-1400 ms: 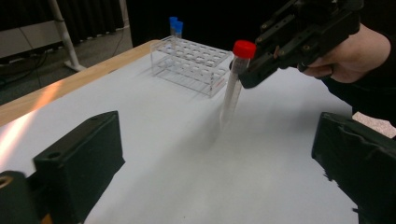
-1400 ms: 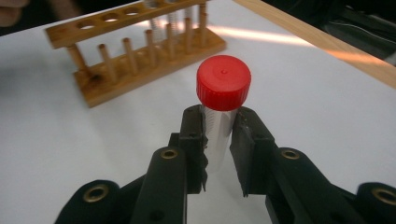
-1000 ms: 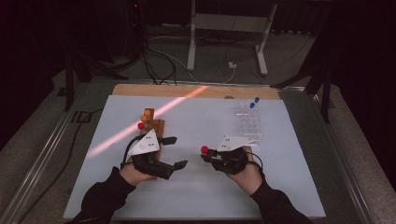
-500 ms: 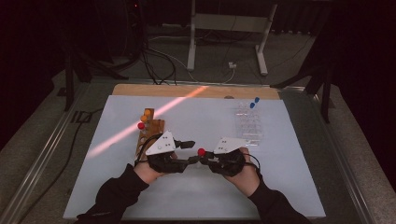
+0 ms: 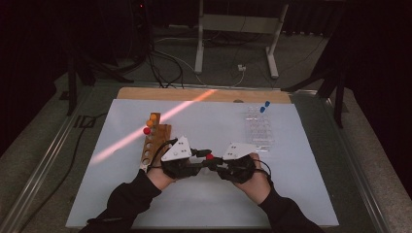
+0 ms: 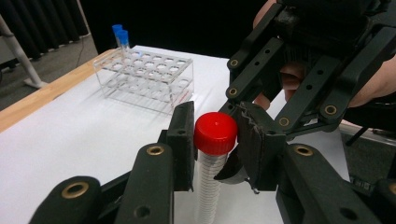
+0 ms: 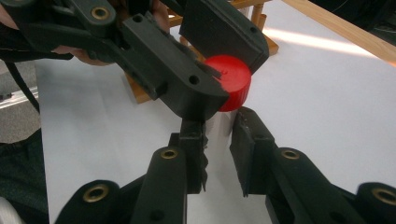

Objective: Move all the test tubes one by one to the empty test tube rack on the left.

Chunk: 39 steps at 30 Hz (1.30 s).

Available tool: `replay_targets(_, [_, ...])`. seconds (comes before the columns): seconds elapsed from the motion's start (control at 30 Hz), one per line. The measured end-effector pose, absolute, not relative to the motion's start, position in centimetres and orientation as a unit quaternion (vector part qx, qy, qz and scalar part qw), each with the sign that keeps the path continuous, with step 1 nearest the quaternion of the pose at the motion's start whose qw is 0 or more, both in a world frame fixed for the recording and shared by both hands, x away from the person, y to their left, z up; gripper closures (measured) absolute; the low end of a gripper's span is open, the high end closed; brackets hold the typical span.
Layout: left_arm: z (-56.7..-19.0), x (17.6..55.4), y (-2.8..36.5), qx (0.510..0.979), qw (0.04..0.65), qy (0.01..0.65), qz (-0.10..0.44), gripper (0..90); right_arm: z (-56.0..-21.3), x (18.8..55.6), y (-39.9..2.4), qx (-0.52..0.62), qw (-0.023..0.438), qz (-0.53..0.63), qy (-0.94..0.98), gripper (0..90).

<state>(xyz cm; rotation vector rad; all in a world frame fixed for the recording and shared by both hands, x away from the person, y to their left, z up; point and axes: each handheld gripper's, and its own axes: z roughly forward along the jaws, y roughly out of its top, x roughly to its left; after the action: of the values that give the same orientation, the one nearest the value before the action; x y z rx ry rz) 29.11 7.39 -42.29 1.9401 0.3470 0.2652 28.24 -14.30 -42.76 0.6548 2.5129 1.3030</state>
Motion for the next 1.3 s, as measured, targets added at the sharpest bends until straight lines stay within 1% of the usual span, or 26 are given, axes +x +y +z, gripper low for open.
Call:
replay_targets(0.3, [-42.1, 29.2, 7.6, 0.815, 0.548, 0.149, 0.113, 71.5, -42.7, 28.3, -14.4, 0.226, 0.118, 0.453, 0.854, 73.5])
replay_targets(0.33, [-42.0, 29.2, 7.7, 0.815, 0.547, 0.15, 0.113, 71.6, -42.7, 28.3, -14.4, 0.227, 0.119, 0.454, 0.853, 71.4])
replay_targets(0.5, [-41.2, 29.4, 8.6, 0.812, 0.547, 0.159, 0.126, 71.6, -42.6, 28.3, -14.8, 0.232, 0.126, 0.458, 0.849, 66.6])
replay_targets(0.57, [-40.8, 29.5, 9.2, 0.809, 0.55, 0.163, 0.13, 71.6, -42.5, 28.3, -15.0, 0.238, 0.126, 0.461, 0.846, 62.9])
replay_targets(0.63, [-40.4, 29.6, 9.7, 0.806, 0.55, 0.168, 0.138, 71.6, -42.4, 28.4, -15.2, 0.241, 0.128, 0.464, 0.843, 57.1])
replay_targets(0.83, [-39.3, 29.8, 11.6, 0.797, 0.552, 0.184, 0.163, 71.6, -42.1, 28.5, -15.8, 0.255, 0.125, 0.486, 0.827, 44.2])
replay_targets(1.0, [-38.3, 30.1, 13.7, 0.786, 0.551, 0.207, 0.188, 71.6, -41.9, 28.5, -15.9, 0.27, 0.145, 0.49, 0.816, 20.8])
replay_targets(1.13, [-38.0, 30.2, 15.2, 0.778, 0.55, 0.224, 0.205, 71.6, -41.9, 28.6, -16.0, 0.282, 0.153, 0.492, 0.809, 12.3])
replay_targets(1.2, [-37.9, 30.2, 15.8, 0.775, 0.548, 0.231, 0.215, 71.6, -42.0, 28.7, -16.0, 0.288, 0.155, 0.491, 0.808, 5.5])
replay_targets(1.27, [-37.7, 30.2, 16.5, 0.77, 0.548, 0.238, 0.223, 71.6, -42.0, 28.8, -16.0, 0.293, 0.154, 0.49, 0.807, 0.7])
replay_targets(1.3, [-37.6, 30.2, 16.9, 0.769, 0.547, 0.24, 0.226, 71.6, -42.0, 28.8, -16.0, 0.296, 0.154, 0.489, 0.806, 0.0])
